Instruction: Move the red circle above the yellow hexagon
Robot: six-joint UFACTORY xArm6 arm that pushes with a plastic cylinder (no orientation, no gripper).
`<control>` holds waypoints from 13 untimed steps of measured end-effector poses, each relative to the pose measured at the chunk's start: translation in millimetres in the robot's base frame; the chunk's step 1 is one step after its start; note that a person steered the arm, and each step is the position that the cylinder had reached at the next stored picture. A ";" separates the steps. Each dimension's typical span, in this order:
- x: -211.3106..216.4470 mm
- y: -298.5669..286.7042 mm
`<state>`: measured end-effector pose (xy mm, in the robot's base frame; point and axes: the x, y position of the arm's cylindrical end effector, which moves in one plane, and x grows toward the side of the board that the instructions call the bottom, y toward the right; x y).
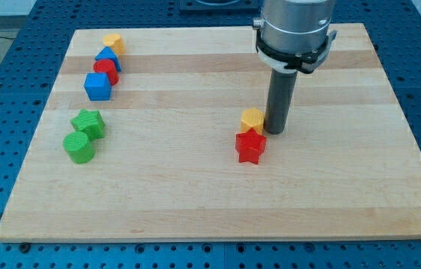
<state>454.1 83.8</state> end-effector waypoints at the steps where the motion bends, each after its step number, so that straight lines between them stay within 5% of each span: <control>1: 0.0 -8.1; 2: -14.7 13.6; 5: -168.0 -3.3; 8: -256.1 -266.8; 10: -225.7 -374.1; 13: -138.5 -327.2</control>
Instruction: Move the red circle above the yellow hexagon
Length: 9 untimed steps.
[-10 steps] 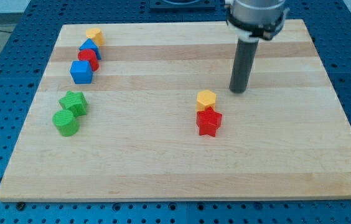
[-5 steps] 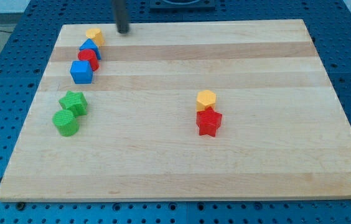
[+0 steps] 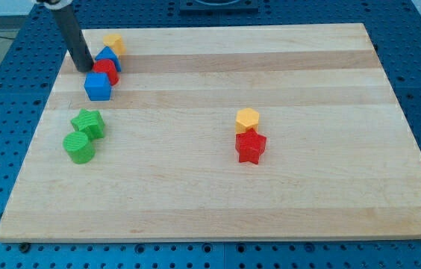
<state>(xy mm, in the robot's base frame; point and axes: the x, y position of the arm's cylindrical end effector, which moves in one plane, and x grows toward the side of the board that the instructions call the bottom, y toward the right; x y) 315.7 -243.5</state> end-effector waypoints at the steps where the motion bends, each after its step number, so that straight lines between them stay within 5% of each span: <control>1: 3.1 10.2; 9: 64.3 207.6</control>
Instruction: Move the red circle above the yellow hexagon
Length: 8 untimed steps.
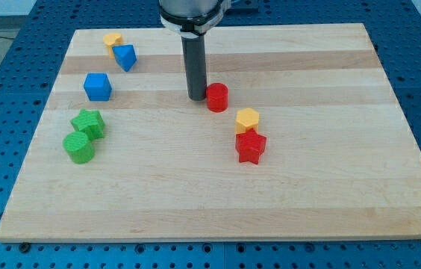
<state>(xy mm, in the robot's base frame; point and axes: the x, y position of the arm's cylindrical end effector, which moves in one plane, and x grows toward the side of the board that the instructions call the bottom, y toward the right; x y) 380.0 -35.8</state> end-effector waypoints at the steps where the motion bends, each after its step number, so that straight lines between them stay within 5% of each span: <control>1: 1.6 7.0; 8: 13.2 39.6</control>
